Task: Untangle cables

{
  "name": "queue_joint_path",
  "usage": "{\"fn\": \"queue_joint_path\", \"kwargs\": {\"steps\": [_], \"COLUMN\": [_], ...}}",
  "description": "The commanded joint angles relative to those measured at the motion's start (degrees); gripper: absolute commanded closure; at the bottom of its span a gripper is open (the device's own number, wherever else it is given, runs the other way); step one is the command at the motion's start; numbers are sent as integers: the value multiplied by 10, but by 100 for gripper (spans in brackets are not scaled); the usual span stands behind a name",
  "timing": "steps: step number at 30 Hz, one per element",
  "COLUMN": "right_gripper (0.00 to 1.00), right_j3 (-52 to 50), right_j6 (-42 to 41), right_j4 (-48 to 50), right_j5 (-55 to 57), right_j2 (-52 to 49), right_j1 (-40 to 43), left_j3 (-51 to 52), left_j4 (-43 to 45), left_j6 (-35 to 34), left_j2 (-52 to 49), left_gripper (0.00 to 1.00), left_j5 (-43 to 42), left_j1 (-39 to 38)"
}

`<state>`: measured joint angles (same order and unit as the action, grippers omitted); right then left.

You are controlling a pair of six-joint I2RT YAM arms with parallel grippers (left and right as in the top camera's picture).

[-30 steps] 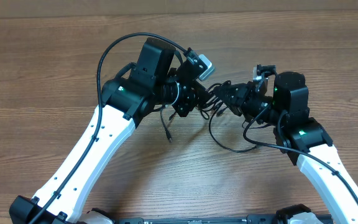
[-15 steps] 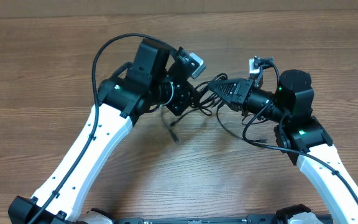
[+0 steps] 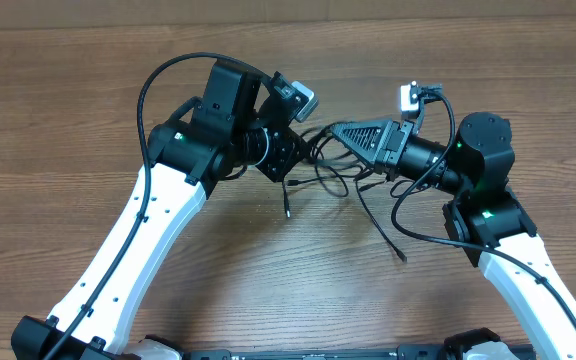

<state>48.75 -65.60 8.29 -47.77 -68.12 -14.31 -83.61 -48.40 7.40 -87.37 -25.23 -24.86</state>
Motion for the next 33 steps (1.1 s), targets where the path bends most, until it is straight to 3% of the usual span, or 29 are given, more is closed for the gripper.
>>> {"fn": "queue_joint_path", "kwargs": {"steps": [1, 11, 16, 19, 21, 23, 24, 25, 28, 33], "right_gripper": [96, 96, 96, 90, 71, 50, 40, 33, 16, 11], "right_j3": [12, 12, 12, 12, 12, 12, 12, 12, 12, 12], "right_j6": [-34, -31, -5, 17, 50, 94, 118, 150, 252, 464], "right_j4": [29, 46, -25, -99, -136, -180, -204, -231, -308, -420], "right_j5": [-24, -28, 6, 22, 23, 23, 23, 23, 23, 43], "right_j2": [16, 16, 16, 16, 16, 16, 16, 16, 16, 16], "right_j1": [-1, -1, -1, -1, -1, -5, -7, -10, -19, -58], "left_j3": [4, 10, 10, 10, 10, 10, 10, 10, 10, 10], "left_j4": [0, -3, -9, -18, -23, -26, -26, -26, -25, -14], "left_j6": [-6, -6, -16, -50, -55, -55, -55, -55, -55, -54], "left_j2": [5, 5, 5, 5, 5, 5, 5, 5, 5, 5], "left_gripper": [71, 77, 62, 55, 45, 28, 6, 0, 1, 1], "left_j5": [-3, -2, 30, 94, 114, 115, 117, 117, 117, 118], "left_j1": [1, 1, 8, 17, 24, 33, 36, 39, 47, 47]}}
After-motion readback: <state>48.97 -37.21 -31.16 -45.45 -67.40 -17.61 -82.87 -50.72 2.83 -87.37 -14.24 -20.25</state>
